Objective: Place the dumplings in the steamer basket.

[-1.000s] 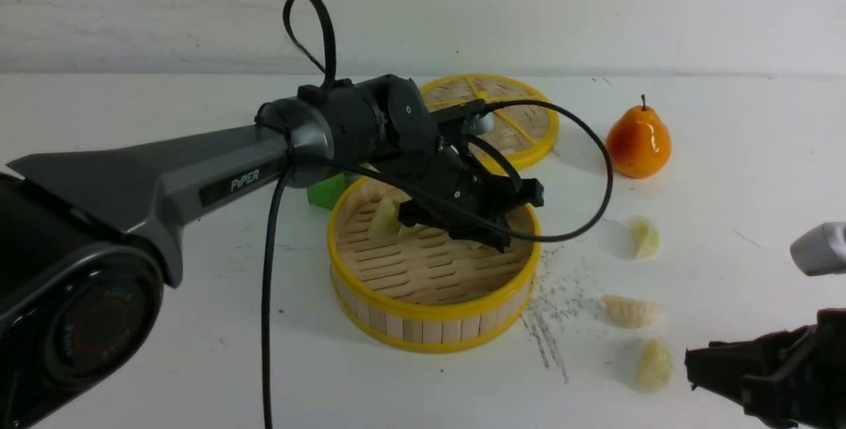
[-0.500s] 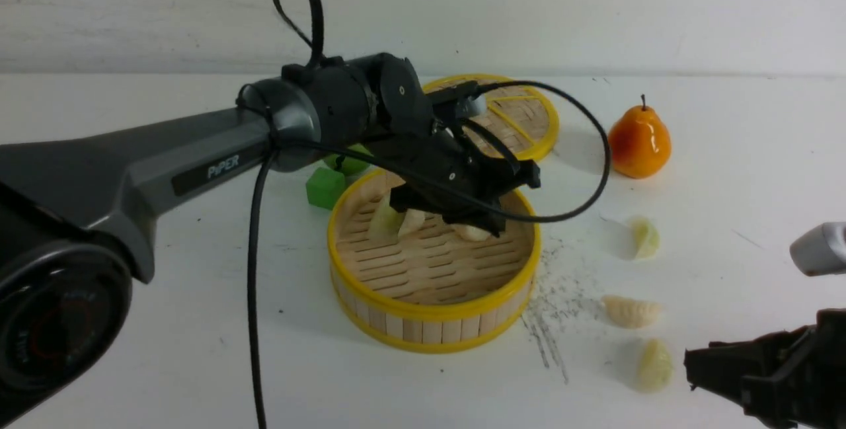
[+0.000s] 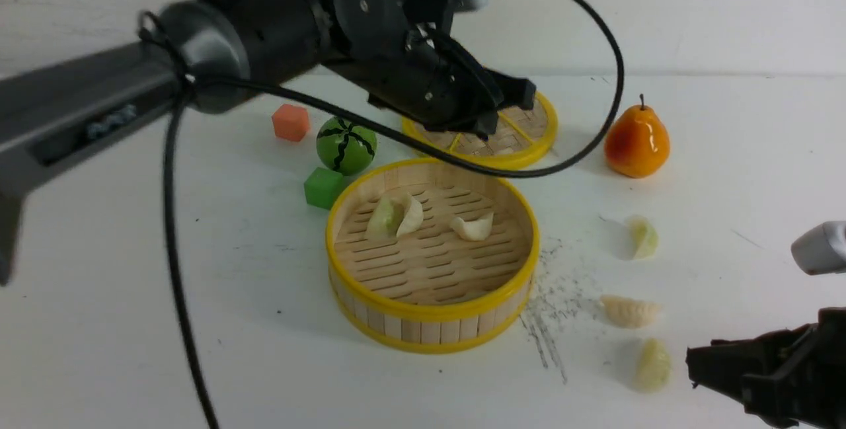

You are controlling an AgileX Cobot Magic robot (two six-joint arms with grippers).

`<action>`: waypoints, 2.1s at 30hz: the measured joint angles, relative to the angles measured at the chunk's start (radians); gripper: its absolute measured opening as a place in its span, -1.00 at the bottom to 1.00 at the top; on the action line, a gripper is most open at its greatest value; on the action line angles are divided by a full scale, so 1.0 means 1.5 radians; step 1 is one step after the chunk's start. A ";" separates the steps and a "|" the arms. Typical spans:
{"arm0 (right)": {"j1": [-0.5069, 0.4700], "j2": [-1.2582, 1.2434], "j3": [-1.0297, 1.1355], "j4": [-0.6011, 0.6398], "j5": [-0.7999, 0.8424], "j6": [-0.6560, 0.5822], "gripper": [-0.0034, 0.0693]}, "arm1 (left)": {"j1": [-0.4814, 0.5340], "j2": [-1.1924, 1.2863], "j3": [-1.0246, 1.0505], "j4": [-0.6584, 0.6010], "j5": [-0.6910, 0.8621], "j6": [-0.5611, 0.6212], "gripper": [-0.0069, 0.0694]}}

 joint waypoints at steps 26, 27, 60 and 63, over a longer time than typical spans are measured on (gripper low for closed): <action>0.000 0.454 -0.232 -0.198 -0.050 0.179 0.37 | 0.000 -0.710 0.540 0.564 0.271 -0.387 -0.85; 0.001 0.466 -0.232 -0.199 -0.049 0.179 0.33 | 0.000 -0.733 0.561 0.581 0.269 -0.401 -0.85; 0.288 0.610 -0.673 -0.144 0.022 0.215 -0.36 | 0.000 -1.275 1.027 0.988 -0.002 -0.761 -0.82; 0.299 0.698 -0.725 -0.148 0.013 0.250 -0.36 | 0.000 -1.275 1.027 0.987 -0.002 -0.761 -0.81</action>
